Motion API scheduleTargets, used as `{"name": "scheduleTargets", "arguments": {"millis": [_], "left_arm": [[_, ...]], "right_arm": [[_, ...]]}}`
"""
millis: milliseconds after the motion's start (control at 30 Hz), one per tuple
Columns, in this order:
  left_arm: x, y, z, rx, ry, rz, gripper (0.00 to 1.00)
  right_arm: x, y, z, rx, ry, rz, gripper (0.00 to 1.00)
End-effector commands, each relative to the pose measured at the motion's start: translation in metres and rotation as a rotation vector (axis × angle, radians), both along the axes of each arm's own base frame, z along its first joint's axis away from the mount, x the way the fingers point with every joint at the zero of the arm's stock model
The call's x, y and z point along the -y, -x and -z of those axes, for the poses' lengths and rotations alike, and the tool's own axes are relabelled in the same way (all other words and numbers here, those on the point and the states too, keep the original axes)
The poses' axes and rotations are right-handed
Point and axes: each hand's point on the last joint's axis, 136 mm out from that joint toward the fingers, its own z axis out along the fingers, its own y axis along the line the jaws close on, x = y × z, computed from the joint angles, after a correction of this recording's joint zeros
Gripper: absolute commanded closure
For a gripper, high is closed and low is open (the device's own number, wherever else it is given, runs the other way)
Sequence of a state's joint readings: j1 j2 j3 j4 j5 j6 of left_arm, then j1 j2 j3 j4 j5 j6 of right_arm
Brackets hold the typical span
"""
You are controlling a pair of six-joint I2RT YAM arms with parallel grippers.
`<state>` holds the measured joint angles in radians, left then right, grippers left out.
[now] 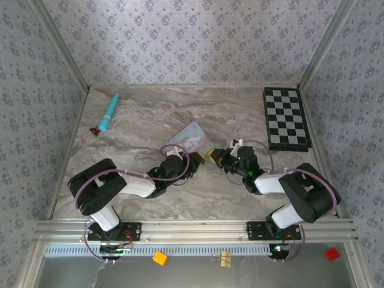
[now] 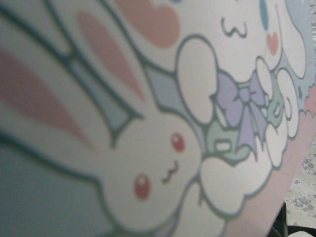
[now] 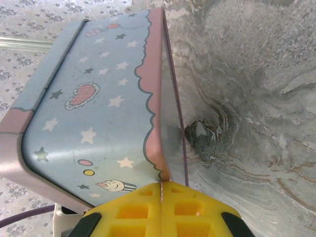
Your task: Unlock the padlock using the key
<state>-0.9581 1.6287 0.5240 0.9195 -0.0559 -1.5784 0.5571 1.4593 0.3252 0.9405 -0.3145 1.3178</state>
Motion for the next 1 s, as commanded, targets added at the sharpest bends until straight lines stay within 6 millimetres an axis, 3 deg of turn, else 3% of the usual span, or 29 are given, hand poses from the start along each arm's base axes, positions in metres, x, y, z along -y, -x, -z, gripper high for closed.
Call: {"name": "scheduleTargets", "arguments": {"millis": [0,433,633,967], "left_arm": [[0.039,0.030,-0.069,0.132,0.177,0.247,1.00],[0.025,0.014,-0.067,0.137,0.175,0.187,1.00],[0.020,0.006,-0.072,0.131,0.215,0.142,1.00],[0.012,0.002,-0.097,0.111,0.323,0.051,1.00]], "right_arm": [[-0.043,0.034,-0.046,0.131,-0.092,-0.188,1.00],[-0.068,0.061,-0.055,0.153,-0.125,-0.170,1.00],[-0.070,0.069,-0.054,0.171,-0.130,-0.134,1.00],[-0.077,0.073,-0.062,0.238,-0.151,-0.113,1.00]]}}
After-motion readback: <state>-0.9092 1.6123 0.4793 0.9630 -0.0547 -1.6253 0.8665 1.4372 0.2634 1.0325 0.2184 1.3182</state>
